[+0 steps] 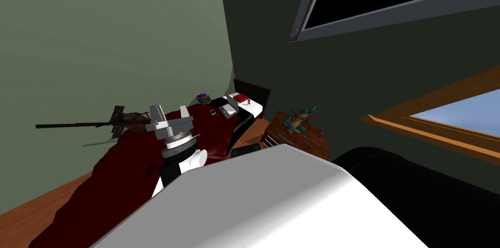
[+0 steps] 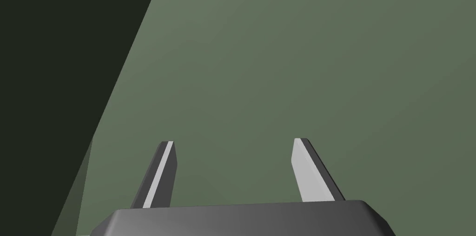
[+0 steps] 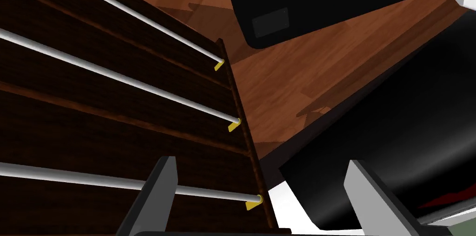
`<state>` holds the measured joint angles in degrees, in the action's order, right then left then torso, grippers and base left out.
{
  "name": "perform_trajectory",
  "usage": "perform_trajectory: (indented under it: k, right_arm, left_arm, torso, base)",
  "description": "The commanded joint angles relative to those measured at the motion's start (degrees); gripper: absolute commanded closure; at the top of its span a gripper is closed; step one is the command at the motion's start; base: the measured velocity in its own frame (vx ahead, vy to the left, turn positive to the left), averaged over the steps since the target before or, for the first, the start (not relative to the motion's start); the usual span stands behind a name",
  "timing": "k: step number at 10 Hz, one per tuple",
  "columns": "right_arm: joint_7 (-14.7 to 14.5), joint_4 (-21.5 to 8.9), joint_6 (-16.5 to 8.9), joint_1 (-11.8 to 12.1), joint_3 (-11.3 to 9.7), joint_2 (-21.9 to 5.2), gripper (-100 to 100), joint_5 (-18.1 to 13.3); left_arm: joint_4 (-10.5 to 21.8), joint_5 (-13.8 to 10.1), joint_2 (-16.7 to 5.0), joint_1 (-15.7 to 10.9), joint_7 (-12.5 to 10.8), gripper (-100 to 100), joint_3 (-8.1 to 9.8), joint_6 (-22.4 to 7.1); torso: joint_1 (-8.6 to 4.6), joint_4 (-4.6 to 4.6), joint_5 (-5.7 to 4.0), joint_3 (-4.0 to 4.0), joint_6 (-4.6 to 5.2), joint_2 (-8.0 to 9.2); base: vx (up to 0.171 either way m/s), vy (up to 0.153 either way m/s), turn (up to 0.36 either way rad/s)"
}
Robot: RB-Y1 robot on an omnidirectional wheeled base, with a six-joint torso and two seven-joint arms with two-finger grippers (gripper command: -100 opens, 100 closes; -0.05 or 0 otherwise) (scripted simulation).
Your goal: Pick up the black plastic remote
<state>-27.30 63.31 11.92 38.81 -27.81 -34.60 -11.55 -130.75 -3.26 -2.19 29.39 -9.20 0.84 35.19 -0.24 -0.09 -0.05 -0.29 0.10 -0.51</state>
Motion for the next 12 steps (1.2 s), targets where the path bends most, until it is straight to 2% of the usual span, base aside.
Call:
perform_trajectory:
  k: [1,2,4,6,9,12]
  right_arm:
    - [-0.1,-2.8,0.7,-0.6,-0.2,-0.1,-100,-0.2]
    - [-1.0,-5.2,0.3,-0.5,-1.1,-0.9,-100,-1.4]
    - [-1.0,-5.3,0.3,-0.5,-1.1,-0.9,-100,-1.4]
    - [-2.7,-9.2,-0.2,-0.4,-2.7,-2.6,-100,-3.9]
    - [-3.5,-12.0,-0.3,-0.3,-3.4,-3.5,-100,-5.2]
    - [-5.3,-17.1,-0.5,-0.4,-5.3,-6.1,-100,-8.7]
  left_arm:
    - [0.0,0.0,0.0,0.0,0.0,0,0.00,0.0]
    - [0.0,0.0,0.0,0.0,0.0,0,0.00,0.0]
    - [0.0,0.0,0.0,0.0,0.0,0,0.00,0.0]
    - [0.0,0.0,0.0,0.0,0.0,0,-0.01,0.0]
    - [0.0,0.0,0.0,0.0,0.0,0,0.00,0.0]
    - [0.0,0.0,0.0,0.0,0.0,0,0.00,0.0]
  torso:
    - [0.00,0.00,0.00,0.00,0.00,0.00]
    - [0.09,0.03,0.02,0.10,0.01,0.19]
    - [0.06,0.04,0.02,0.10,0.00,0.17]
    - [0.10,0.06,0.04,0.14,-0.04,0.24]
    - [0.04,0.01,0.02,0.01,-0.03,0.01]
    - [0.00,0.00,0.01,-0.03,-0.06,-0.07]
  base:
    - [0.043,-0.016,-0.049]
    - [0.059,-0.018,0.258]
    - [0.049,-0.020,0.072]
    - [0.101,-0.026,0.336]
    - [0.101,-0.034,0.141]
    - [0.134,-0.043,0.288]
